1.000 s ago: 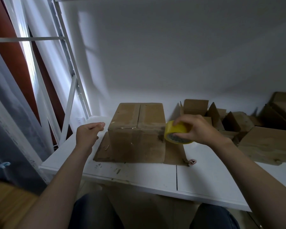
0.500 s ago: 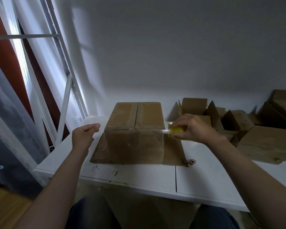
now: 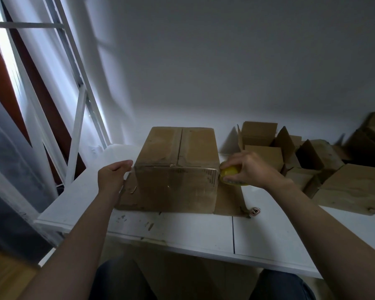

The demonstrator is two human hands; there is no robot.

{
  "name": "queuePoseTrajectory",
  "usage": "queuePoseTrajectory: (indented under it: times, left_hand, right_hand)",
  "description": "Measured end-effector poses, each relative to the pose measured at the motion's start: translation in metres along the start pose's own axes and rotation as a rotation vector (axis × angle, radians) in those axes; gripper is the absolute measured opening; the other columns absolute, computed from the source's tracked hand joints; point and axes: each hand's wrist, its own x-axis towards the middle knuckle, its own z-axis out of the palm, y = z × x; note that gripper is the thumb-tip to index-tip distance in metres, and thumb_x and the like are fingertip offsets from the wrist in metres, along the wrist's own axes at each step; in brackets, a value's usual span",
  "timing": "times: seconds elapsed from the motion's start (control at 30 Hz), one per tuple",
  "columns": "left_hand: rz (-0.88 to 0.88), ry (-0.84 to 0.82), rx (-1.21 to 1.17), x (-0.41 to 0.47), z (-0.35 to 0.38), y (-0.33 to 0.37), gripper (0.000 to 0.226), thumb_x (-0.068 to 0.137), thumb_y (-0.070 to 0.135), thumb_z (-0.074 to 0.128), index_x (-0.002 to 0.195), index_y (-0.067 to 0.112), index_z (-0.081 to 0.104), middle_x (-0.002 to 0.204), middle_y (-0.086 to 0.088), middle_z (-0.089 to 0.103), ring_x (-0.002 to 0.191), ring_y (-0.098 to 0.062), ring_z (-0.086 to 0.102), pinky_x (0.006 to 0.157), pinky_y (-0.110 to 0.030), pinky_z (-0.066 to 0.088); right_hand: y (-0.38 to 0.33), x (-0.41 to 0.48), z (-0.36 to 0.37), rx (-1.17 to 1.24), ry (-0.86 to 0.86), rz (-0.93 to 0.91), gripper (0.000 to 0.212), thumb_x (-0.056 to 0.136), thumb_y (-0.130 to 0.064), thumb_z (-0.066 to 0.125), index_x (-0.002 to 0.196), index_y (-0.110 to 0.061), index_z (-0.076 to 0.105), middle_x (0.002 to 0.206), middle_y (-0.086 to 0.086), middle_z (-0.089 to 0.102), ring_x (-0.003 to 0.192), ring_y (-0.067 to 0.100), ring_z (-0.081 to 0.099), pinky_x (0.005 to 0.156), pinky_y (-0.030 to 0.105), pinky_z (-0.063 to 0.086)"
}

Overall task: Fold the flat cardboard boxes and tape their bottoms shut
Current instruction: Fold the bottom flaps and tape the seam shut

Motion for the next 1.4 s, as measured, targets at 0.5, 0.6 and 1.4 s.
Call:
queuePoseTrajectory:
  times: [0.5, 0.6, 1.4]
  left_hand:
    - [0.127, -0.057, 0.136, -0.003, 0.026, -0.011, 0.039, 0.104, 0.042, 0.048, 0.140, 0.027, 0.053, 0.138, -0.006, 0.059, 0.119, -0.025, 0.057, 0.107, -0.055, 0.046]
    - [0.036, -0.091, 0.202, 0.008, 0.021, -0.009, 0.055, 0.102, 0.046, 0.052, 0.152, 0.035, 0.034, 0.146, -0.011, 0.050, 0.124, -0.033, 0.054, 0.109, -0.058, 0.042]
    - [0.858, -0.808, 1.168, -0.105, 0.135, 0.069, 0.088, 0.096, 0.070, 0.019, 0.161, 0.011, 0.007, 0.169, -0.007, 0.003, 0.156, -0.019, 0.002, 0.124, -0.043, 0.006]
  right_hand:
    - [-0.004, 0.004, 0.012, 0.023, 0.040, -0.031, 0.038, 0.078, -0.031, 0.086, 0.113, -0.028, 0.074, 0.108, -0.009, 0.068, 0.098, 0.012, 0.059, 0.082, 0.031, 0.052]
    - [-0.007, 0.004, 0.010, 0.029, 0.038, -0.024, 0.038, 0.078, -0.028, 0.086, 0.115, -0.027, 0.074, 0.109, -0.009, 0.068, 0.098, 0.009, 0.057, 0.080, 0.019, 0.046]
    - [-0.002, 0.005, 0.015, 0.118, 0.105, -0.122, 0.030, 0.077, -0.027, 0.086, 0.106, -0.022, 0.079, 0.095, -0.004, 0.074, 0.084, 0.006, 0.061, 0.073, 0.006, 0.042]
